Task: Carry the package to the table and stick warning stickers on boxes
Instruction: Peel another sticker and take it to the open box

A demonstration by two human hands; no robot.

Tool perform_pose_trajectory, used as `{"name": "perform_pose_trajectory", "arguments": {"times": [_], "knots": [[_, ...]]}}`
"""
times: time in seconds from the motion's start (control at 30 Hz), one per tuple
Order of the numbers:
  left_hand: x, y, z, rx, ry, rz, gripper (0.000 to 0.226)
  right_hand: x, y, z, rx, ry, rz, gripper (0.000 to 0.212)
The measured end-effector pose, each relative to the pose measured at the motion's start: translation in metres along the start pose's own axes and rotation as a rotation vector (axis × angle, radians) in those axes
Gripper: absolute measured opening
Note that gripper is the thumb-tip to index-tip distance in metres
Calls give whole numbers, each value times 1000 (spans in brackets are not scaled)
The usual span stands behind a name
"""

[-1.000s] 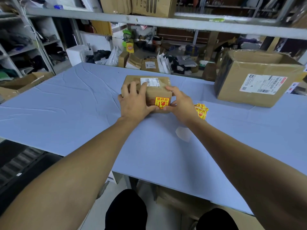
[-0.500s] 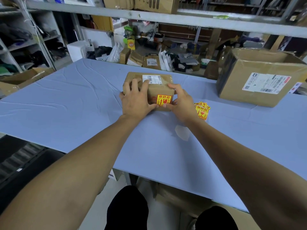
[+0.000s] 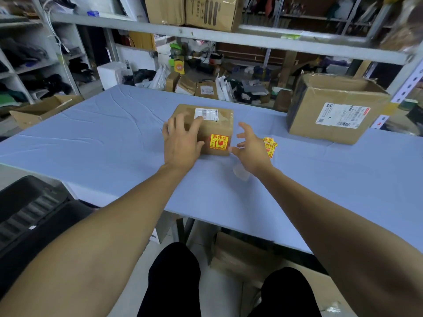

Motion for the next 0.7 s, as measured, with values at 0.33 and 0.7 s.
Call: {"name": "perform_pose_trajectory", "arguments": {"times": [0.33, 0.7], "knots": [[52, 35, 89, 407, 90, -509, 50, 47, -18, 31, 302, 113, -102, 17], [96, 18, 112, 933, -219, -503, 4, 135, -53, 33, -504, 205, 149, 8]]}}
Point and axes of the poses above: each hand's wrist, its own x-axis away from the middle knuckle, its own y-axis out of the palm, z = x × y, the point moved 6 cm from there along -x, towards the middle knuckle, and after that the axes turned 4 degrees about -x, right-handed, at the moved point
